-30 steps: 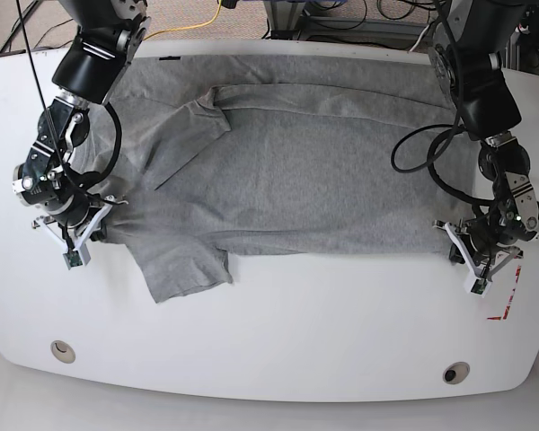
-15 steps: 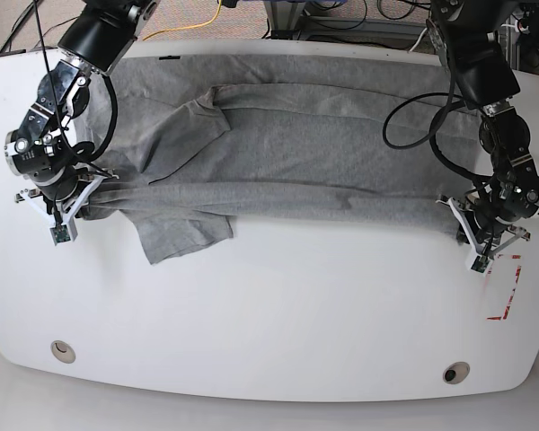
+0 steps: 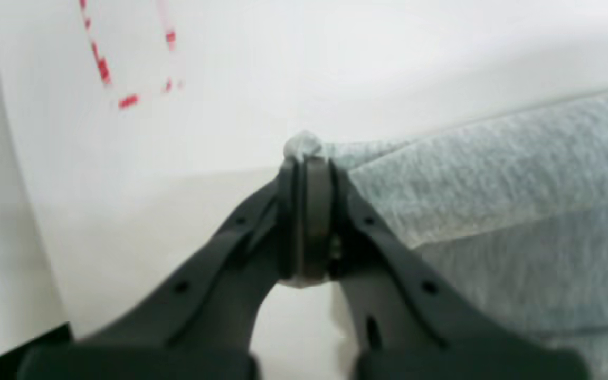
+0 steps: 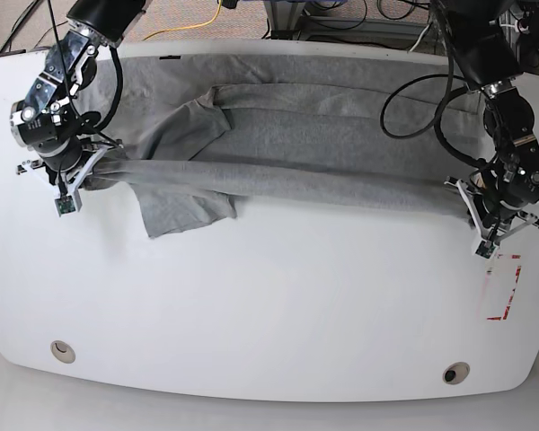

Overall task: Layout the t-shirt on the table in an organized manner, then fold the t-shirt properly
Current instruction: 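Fold the held hem over toward the collar with both grippers, then open both grippers and release the folded hem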

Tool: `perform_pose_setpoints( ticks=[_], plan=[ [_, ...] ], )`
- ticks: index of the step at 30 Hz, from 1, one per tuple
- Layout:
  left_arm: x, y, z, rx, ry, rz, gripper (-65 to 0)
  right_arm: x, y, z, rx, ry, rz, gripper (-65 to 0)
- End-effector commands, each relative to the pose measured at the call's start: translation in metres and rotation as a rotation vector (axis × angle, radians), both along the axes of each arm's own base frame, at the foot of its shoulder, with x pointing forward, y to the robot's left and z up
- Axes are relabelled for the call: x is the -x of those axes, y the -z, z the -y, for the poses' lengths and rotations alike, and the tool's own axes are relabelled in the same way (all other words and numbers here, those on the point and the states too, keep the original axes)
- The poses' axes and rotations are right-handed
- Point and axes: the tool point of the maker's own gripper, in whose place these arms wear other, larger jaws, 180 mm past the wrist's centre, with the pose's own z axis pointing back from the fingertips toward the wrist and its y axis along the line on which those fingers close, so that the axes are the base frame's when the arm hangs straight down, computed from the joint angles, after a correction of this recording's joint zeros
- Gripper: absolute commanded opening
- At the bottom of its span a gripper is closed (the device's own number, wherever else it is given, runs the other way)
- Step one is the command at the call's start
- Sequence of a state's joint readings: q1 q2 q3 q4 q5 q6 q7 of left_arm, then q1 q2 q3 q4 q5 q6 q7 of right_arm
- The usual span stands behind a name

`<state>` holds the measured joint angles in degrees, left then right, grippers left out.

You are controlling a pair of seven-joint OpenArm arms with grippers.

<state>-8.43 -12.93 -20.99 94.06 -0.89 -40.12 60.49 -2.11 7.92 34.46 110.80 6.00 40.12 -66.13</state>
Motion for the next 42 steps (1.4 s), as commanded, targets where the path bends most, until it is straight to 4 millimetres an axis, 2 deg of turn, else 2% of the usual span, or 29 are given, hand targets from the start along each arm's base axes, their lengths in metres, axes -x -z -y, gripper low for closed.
perform_pose_setpoints(
  ticks=[1, 11, 15, 18, 19, 20, 22, 24, 27, 29, 34, 37, 42],
  plan=[
    [0.003, -0.018, -0.004, -0.045, 0.007, 0.046, -65.0, 0.005, -0.005, 0.006, 0.016, 0.019, 0.013, -65.0],
    [0.032, 0.001, -0.004, -0.068, 0.016, -0.018, -65.0, 0.026, 0.005, 0.018, 0.017, 0.064, -0.032, -65.0],
    [0.042, 0.010, -0.004, -0.069, 0.016, -0.049, -64.0, 0.031, 0.010, 0.016, 0.006, 0.073, -0.043, -64.5],
    [0.054, 0.017, -0.011, -0.091, 0.007, -0.096, -57.5, 0.038, 0.015, 0.015, 0.003, 0.076, -0.061, -58.3],
    [0.057, 0.018, -0.014, -0.101, 0.002, -0.114, -54.6, 0.039, 0.016, 0.014, 0.002, 0.076, -0.065, -53.1],
    [0.058, 0.019, -0.015, -0.105, -0.001, -0.121, -53.6, 0.040, 0.017, 0.014, 0.002, 0.076, -0.067, -50.6],
    [0.062, 0.021, -0.017, -0.111, -0.007, -0.141, -48.9, 0.043, 0.019, 0.014, 0.001, 0.078, -0.076, -38.8],
    [0.063, 0.021, -0.018, -0.113, -0.010, -0.148, -45.6, 0.045, 0.020, 0.014, 0.001, 0.078, -0.081, -30.1],
    [0.064, 0.022, -0.018, -0.115, -0.012, -0.154, -40.7, 0.045, 0.019, 0.014, 0.002, 0.077, -0.079, -18.9],
    [0.063, 0.021, -0.018, -0.115, -0.012, -0.150, -38.5, 0.044, 0.018, 0.014, 0.004, 0.077, -0.075, -13.8],
    [0.059, 0.014, -0.019, -0.126, -0.009, -0.132, -35.8, 0.036, 0.004, 0.016, 0.021, 0.081, -0.030, -11.1],
    [0.051, -0.002, -0.024, -0.155, -0.005, -0.091, -35.8, 0.019, -0.006, 0.016, 0.011, 0.083, 0.017, -11.1],
    [0.040, -0.012, -0.021, -0.153, 0.001, -0.056, -36.1, -0.012, -0.003, 0.005, -0.077, 0.089, 0.055, -11.1]
  ],
)
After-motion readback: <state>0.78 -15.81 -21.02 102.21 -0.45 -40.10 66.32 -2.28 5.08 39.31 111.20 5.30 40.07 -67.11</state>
